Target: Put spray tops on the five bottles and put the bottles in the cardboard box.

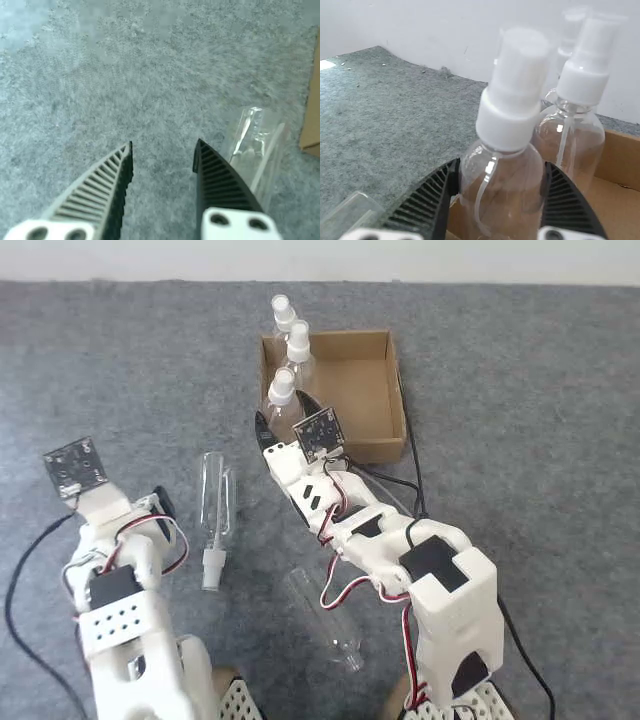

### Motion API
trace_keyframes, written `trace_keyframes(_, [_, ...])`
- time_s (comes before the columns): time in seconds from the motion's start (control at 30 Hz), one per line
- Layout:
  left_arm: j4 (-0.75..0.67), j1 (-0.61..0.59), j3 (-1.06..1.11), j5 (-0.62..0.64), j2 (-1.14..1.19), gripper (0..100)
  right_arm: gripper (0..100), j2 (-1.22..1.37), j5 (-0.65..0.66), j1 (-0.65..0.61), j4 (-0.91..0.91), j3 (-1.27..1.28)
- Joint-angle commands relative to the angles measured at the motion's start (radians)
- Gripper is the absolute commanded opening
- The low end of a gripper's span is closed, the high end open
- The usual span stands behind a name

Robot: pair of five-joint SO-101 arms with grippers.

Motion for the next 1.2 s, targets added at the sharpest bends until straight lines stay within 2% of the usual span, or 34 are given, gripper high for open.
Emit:
trace_keyframes(0.0, [-0.041, 0.009, -0.012, -0.006, -0.015, 19, 21.4, -0.021, 0.011, -0.012, 0.012, -0.04])
trace_keyframes(0.4, [-0.041, 0.009, -0.012, -0.006, -0.015, 19, 21.5, -0.088, 0.011, -0.012, 0.012, 0.023])
trace_keyframes(0.57, [-0.041, 0.009, -0.012, -0.006, -0.015, 19, 26.9, -0.088, 0.011, -0.012, 0.027, 0.025])
trace_keyframes(1.17, [-0.043, 0.009, -0.012, -0.006, -0.015, 19, 26.9, -0.234, 0.008, -0.013, 0.074, 0.126])
